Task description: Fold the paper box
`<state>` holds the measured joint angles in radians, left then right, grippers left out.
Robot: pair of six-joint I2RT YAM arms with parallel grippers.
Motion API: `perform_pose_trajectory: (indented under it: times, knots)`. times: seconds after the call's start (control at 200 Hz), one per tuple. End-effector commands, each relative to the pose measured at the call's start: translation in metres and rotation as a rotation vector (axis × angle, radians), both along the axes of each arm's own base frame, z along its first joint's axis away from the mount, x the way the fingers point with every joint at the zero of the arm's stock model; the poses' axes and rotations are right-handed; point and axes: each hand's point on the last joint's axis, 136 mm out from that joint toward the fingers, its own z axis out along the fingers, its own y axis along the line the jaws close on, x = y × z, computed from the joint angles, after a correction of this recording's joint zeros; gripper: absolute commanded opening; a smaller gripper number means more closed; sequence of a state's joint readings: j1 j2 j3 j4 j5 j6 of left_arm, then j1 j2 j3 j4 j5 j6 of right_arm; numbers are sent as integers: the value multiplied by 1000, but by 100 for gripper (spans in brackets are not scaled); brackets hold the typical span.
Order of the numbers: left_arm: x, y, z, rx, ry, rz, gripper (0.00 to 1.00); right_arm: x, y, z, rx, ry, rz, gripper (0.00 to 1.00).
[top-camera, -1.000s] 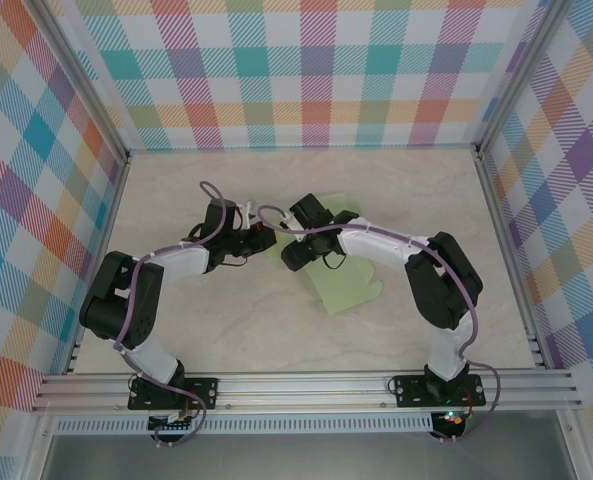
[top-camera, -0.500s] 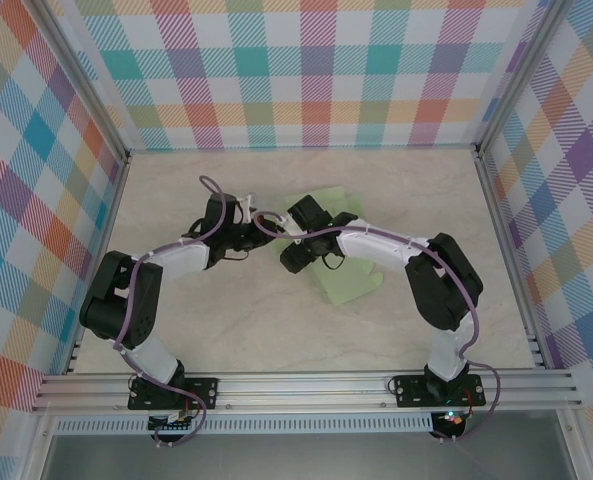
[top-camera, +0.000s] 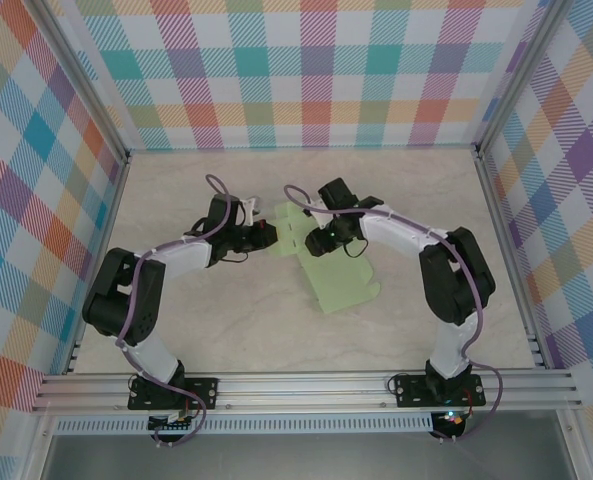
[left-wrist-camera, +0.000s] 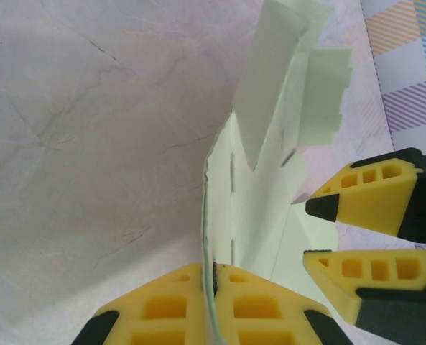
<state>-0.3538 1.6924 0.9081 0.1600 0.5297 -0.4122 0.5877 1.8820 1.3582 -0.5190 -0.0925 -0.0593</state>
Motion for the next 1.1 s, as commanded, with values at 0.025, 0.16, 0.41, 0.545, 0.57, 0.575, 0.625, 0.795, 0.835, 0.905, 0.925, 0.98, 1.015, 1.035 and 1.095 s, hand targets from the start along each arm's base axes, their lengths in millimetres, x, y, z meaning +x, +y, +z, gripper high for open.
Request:
perform_pose_trajectory:
  times: [0.025, 0.16, 0.41, 0.545, 0.57, 0.575, 0.625, 0.795, 0.835, 0.905, 0.925, 0.98, 1.015, 1.035, 1.095]
  knots:
    - [3, -14, -4, 40, -71, -68, 0, -12, 1, -21, 15, 124, -11, 44]
    - [6, -27, -12, 98, -136, -123, 0, -19, 5, -21, 49, 161, -15, 44]
    - [28, -32, -24, 127, -157, -42, 0, -23, 16, 29, 205, 124, -75, 54]
    - [31, -36, -30, 81, -117, -19, 0, -31, 21, 10, 128, 129, -99, 62]
    - [32, -36, -30, 79, -118, -15, 0, -31, 21, 5, 122, 140, -115, 63]
    - [32, -37, -30, 79, -117, -15, 0, -32, 21, 5, 122, 142, -118, 63]
    - [31, -35, -31, 84, -116, -11, 0, -33, 24, -2, 129, 168, -125, 66]
    - [30, -35, -28, 85, -160, -31, 0, -28, 29, -6, 122, 178, -140, 73]
    - [30, -35, -29, 92, -170, -40, 0, -28, 32, -4, 128, 181, -134, 73]
    - [30, -35, -31, 106, -188, -51, 0, -23, 31, 3, 146, 171, -145, 73]
    - [30, -36, -30, 107, -197, -55, 0, -21, 30, 5, 154, 171, -154, 72]
    - [31, -36, -31, 110, -204, -58, 0, -15, 26, 13, 185, 163, -187, 72]
    - [31, -36, -31, 110, -200, -60, 0, -12, 25, 17, 193, 151, -192, 72]
    - [32, -36, -30, 110, -196, -58, 0, -11, 24, 19, 186, 137, -186, 72]
    - [34, -37, -31, 105, -168, -45, 0, -10, 22, 16, 89, 64, -158, 72]
